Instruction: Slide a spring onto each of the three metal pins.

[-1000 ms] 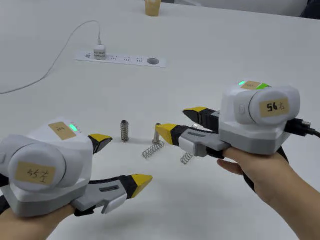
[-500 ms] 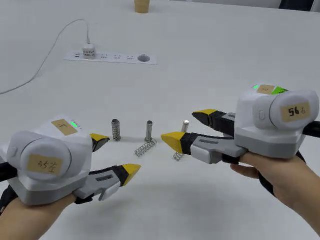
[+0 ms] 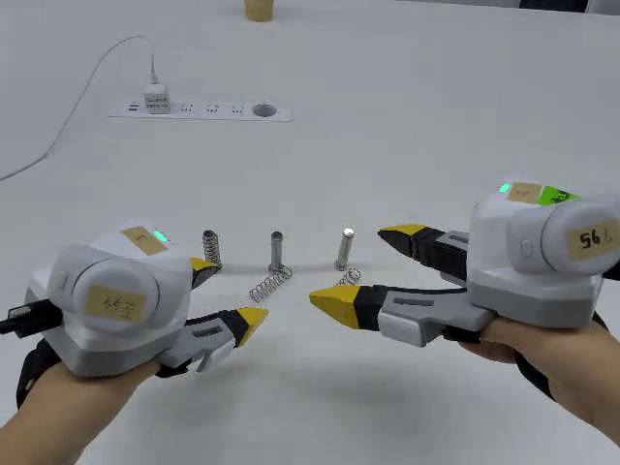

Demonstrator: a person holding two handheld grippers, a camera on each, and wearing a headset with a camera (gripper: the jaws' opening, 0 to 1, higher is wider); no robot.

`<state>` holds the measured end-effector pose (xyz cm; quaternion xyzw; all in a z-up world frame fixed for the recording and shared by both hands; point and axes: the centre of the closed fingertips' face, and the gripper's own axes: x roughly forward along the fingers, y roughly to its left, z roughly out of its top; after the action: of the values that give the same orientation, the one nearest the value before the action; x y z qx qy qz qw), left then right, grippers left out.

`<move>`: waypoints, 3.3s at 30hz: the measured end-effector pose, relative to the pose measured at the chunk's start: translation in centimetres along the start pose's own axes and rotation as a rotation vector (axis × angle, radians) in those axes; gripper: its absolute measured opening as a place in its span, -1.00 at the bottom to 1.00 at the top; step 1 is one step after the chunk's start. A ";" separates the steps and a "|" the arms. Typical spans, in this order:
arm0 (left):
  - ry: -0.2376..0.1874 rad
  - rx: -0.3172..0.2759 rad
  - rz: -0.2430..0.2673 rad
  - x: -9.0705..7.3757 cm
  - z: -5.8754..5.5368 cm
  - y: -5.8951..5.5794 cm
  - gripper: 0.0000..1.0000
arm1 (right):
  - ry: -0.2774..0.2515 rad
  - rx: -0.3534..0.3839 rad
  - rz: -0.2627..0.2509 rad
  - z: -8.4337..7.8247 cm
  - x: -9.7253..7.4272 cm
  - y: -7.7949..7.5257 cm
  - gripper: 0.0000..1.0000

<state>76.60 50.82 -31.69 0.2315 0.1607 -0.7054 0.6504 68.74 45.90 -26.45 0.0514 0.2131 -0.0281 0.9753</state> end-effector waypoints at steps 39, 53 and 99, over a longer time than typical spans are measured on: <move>0.042 -0.020 -0.042 3.5 -1.2 -0.3 -0.78 | 0.015 0.097 -0.030 -1.8 -2.0 0.3 0.32; 0.026 0.012 -0.039 1.6 -0.4 -1.0 -0.80 | -0.003 0.215 -0.061 -1.4 -2.7 -0.7 0.29; -0.414 -0.106 -0.095 -7.5 8.9 -4.1 -0.80 | -0.248 0.632 0.244 7.1 -0.1 5.3 -0.51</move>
<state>71.87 52.80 -20.48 0.0395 0.0713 -0.7584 0.6466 72.04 50.32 -19.52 0.3719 0.0663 0.0178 0.9257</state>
